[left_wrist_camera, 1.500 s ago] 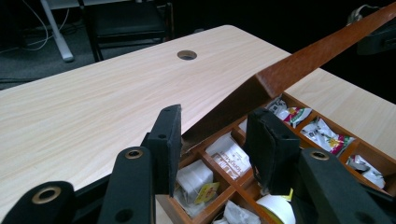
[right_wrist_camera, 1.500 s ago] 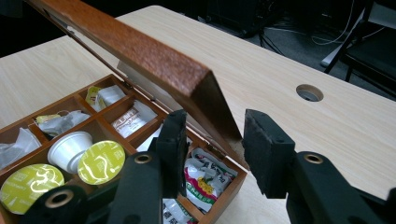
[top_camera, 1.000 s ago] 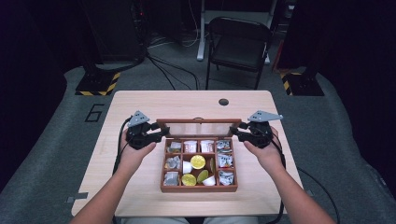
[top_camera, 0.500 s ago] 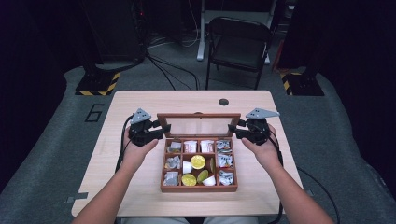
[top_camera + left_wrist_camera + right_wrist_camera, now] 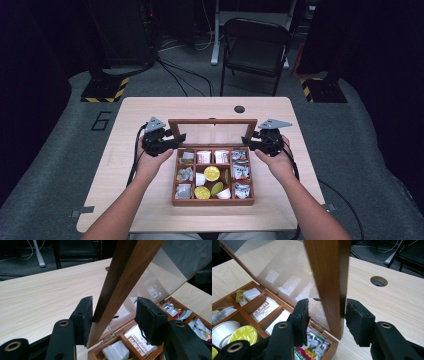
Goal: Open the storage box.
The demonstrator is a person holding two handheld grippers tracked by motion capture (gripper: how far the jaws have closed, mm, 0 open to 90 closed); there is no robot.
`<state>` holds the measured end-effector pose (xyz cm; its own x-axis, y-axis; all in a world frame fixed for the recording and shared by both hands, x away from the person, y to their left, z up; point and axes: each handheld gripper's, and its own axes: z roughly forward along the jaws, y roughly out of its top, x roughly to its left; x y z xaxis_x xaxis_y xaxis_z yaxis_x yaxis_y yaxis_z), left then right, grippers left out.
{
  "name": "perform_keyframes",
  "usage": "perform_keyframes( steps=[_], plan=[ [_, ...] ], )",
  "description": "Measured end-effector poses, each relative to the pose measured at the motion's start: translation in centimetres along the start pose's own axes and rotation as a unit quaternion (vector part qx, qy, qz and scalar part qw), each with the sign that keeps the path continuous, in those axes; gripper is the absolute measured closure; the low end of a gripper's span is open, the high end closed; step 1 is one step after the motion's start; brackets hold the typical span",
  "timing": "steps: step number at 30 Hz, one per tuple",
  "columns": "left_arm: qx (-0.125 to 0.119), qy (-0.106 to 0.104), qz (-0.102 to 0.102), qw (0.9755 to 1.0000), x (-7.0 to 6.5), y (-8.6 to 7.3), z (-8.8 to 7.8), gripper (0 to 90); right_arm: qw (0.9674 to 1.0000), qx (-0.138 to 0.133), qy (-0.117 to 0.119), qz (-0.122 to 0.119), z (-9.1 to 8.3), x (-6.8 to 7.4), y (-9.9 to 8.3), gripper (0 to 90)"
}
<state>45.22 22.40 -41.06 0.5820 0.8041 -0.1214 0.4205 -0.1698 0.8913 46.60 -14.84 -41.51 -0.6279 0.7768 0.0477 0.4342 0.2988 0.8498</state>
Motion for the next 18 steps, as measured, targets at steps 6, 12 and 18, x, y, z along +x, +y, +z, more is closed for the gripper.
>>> perform_keyframes(
  steps=[6,12,18],
  plan=[
    [-0.005,0.001,-0.009,0.9999,0.2,-0.6,0.6,47.4,1.0,-0.001,-0.008,0.0,0.5,0.1,-0.3,52.7],
    [0.001,0.006,-0.014,0.9999,0.3,-1.1,1.3,45.6,0.9999,0.009,-0.007,0.011,1.1,-0.3,-1.0,51.7],
    [0.005,0.015,-0.011,0.9998,0.0,-1.4,2.2,41.1,0.9998,0.015,-0.01,0.013,1.8,-0.2,-1.3,49.7]
  ],
)
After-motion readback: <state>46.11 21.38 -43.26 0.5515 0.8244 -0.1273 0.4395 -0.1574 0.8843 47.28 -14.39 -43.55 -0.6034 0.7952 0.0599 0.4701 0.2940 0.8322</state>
